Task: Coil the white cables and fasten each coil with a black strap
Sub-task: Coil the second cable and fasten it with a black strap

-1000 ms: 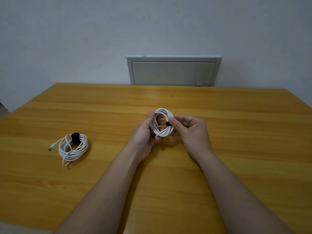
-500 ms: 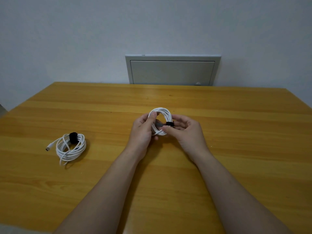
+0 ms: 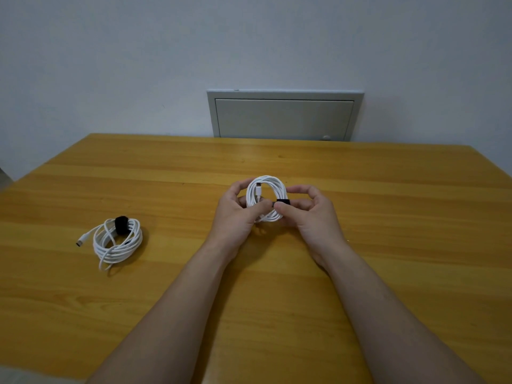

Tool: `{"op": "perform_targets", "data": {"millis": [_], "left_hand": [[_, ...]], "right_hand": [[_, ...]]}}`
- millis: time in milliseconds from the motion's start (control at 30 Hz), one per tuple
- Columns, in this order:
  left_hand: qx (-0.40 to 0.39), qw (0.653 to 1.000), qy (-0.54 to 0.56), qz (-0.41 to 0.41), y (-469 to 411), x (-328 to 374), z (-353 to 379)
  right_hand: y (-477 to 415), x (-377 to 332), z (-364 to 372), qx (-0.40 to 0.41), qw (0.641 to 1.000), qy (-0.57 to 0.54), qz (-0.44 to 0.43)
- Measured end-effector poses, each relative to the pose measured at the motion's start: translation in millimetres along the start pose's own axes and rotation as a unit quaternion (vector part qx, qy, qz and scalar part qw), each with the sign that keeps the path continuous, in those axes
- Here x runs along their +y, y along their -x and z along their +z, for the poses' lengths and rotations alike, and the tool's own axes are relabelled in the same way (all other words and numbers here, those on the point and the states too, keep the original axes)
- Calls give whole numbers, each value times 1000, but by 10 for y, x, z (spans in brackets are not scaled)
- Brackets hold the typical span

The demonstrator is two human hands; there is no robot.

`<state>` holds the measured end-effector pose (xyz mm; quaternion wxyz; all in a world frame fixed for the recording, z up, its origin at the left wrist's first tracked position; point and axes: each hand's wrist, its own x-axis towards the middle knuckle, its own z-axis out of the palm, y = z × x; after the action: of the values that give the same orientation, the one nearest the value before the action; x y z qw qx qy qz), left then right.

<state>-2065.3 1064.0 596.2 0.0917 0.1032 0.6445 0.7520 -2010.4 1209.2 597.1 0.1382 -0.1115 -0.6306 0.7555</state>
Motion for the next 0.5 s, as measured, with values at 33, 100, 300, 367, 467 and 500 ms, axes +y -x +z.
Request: {"op": "perform_targets", "data": {"millis": [33,100,300,367,467,500], "left_hand": [[2,1000,-17,7,0,-1,-15],[21,994,-106,31,-9,-26,-43],[92,912,-392,75,-1,-53,-68],[109,873,-471,57,-26,-44,-103],[108,851,-514,25,-55,-33,-161],[102,852,-514,22,-53,-23,-177]], "right_hand": [[5,-1,0,3,1000,11,-1],[16,1,-4,2,999,47,-6],[-16,115,36,21,962,273,-16],[-30,113,63,40,947,318,-21],[-20,79,112,49,920,385,-56],[-15,73,129,44,914,397,-73]]}}
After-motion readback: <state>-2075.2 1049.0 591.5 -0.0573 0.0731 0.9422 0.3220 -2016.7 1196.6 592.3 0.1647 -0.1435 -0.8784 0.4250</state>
